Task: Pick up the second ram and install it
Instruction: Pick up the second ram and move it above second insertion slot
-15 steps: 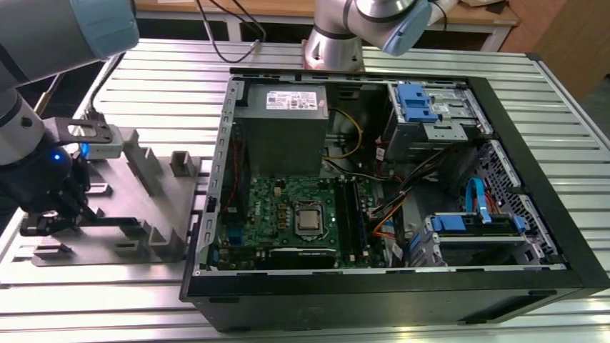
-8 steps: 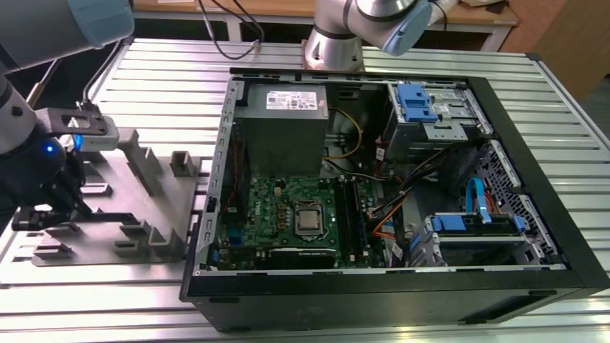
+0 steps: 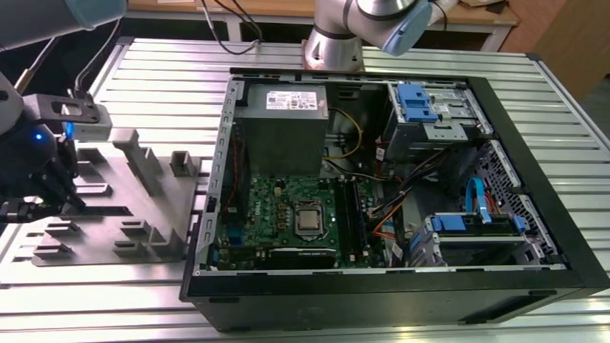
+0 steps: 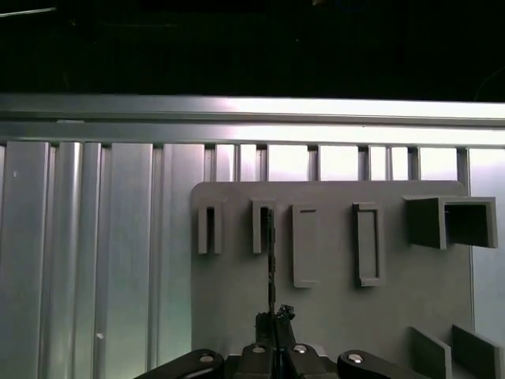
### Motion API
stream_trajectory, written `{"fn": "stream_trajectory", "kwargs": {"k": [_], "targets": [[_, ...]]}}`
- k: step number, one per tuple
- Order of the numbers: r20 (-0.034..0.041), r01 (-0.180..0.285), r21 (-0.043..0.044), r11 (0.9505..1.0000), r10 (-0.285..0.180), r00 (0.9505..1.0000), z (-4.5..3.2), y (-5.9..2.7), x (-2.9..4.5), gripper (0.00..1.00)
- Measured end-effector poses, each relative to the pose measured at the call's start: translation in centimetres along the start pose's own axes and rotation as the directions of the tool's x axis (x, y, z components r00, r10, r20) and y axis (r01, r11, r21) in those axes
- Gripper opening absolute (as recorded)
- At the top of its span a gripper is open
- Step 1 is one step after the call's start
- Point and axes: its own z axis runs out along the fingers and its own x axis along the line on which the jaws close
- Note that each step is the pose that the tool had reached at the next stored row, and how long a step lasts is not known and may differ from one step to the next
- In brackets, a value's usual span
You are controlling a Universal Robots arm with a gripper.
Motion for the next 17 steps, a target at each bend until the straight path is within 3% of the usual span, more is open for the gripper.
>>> {"fn": "stream_trajectory", "kwargs": {"k": [9, 17], "targets": [[-0.0001, 0.0, -0.0001, 1.0, 0.0, 1.0, -2.0, 0.09, -0.07, 0.08], [0.0002, 0.0, 0.0002, 1.0, 0.0, 1.0, -2.57, 0.11, -0.09, 0.08]]}}
